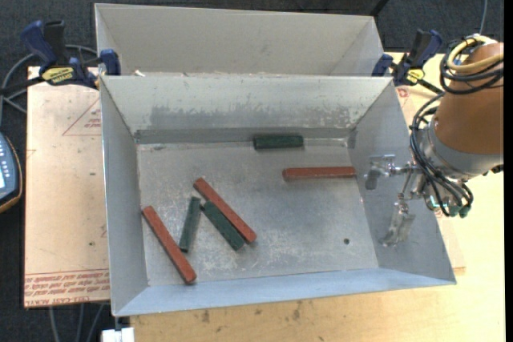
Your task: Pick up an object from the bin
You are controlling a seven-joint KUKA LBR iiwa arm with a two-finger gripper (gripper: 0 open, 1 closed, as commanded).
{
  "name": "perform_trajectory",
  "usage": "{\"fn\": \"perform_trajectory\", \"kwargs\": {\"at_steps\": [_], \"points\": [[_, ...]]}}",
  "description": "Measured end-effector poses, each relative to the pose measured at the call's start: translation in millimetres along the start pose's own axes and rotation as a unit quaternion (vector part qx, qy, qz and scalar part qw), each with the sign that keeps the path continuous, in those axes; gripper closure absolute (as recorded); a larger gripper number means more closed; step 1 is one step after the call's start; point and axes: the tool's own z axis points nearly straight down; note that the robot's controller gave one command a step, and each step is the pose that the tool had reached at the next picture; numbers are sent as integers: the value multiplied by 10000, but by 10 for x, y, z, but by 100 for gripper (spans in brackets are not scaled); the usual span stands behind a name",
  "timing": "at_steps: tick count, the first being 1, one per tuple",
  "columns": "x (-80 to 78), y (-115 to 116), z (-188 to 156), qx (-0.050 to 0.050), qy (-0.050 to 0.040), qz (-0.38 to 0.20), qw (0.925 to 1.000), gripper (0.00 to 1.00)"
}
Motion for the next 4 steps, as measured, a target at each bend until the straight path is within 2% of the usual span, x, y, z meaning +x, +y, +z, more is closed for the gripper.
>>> {"fn": "perform_trajectory", "kwargs": {"at_steps": [1, 2, 3, 4], "points": [[-854, 156, 768, 2, -42, -841, 9964, 0], [-1450, 376, 725, 7, -67, -1331, 9911, 0], [-1469, 348, 1227, 0, -25, -919, 9958, 0], [-1502, 375, 1648, -2, -27, -455, 9990, 0]]}}
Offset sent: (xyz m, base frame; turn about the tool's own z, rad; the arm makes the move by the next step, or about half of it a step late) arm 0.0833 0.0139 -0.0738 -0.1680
